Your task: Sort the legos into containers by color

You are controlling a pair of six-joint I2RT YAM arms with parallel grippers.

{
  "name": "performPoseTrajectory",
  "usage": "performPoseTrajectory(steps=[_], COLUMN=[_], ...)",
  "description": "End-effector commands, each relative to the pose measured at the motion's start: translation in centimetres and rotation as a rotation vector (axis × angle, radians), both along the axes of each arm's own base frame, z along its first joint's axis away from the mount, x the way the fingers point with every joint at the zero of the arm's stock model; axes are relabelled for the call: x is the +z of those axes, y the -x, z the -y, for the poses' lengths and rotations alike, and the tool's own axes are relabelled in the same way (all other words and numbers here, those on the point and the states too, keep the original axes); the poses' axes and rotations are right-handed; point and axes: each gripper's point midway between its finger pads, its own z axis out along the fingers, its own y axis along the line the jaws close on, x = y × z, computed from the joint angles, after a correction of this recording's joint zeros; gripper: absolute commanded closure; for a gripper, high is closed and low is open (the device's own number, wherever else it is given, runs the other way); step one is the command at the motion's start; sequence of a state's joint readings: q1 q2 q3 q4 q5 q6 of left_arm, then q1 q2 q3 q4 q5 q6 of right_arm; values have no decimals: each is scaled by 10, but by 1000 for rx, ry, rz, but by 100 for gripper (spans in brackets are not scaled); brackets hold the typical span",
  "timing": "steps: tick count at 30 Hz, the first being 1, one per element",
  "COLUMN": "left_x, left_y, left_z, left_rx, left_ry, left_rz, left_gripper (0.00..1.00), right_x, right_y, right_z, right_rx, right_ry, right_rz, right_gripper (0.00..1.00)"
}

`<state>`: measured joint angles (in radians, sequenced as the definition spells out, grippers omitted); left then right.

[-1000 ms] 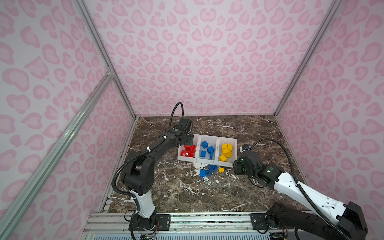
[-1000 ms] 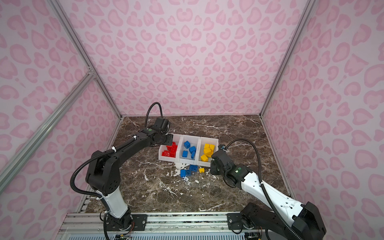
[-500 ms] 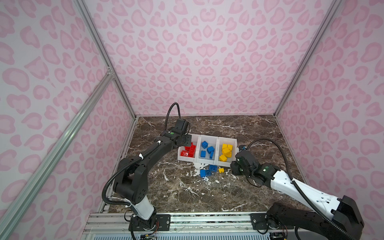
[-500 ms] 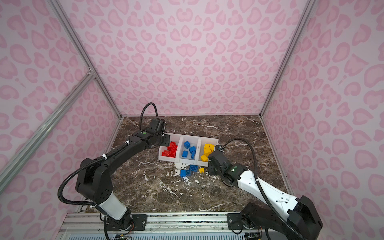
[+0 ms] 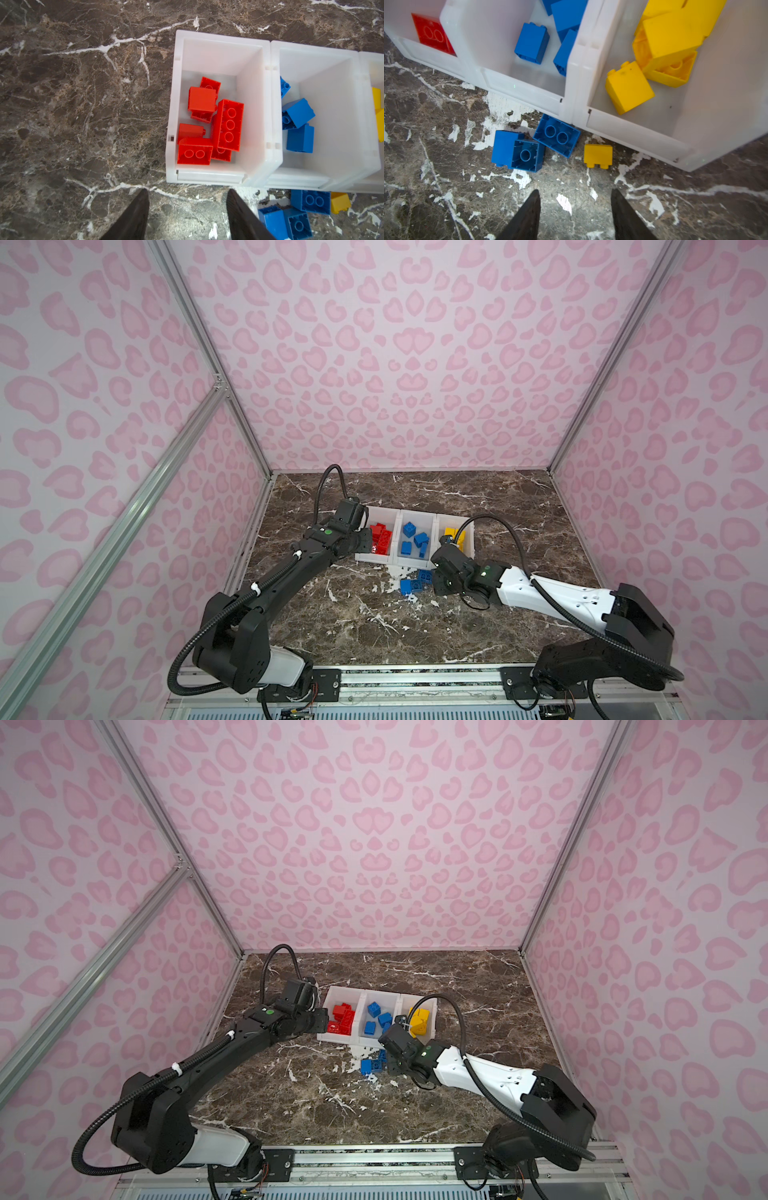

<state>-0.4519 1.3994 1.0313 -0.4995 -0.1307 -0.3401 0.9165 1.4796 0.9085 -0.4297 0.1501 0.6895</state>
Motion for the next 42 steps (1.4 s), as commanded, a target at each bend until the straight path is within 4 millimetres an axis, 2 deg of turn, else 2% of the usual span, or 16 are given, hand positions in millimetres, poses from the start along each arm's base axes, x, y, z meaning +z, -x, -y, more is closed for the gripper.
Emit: performPoseTrajectory(steps=[1,7,13,26,32,42], left_x=[3,-4,-14,-20,-20,-20], left_y=[5,21,34,39,40,41], left_z=[-3,-5,-10,-9,-9,-9], left_rx=[27,46,67,65,66,67], left_ry=[25,74,90,102,102,101], left_rz=[16,-3,-21,-37,-40,-39], left_gripper=[38,38,38,38,38,38], right_x=[-5,-22,-33,-51,-52,-57], right_y=[-4,-4,-6,-6,-6,-5], right_z=[-20,-47,-58,-54,-50,-51], right_rx=[-1,18,24,-10,-23,-21], right_ry=[-9,-18,-9,43,58,64], right_rz=[14,-15,-34,-54,-53,-59], right_gripper=[45,46,48,56,64,68])
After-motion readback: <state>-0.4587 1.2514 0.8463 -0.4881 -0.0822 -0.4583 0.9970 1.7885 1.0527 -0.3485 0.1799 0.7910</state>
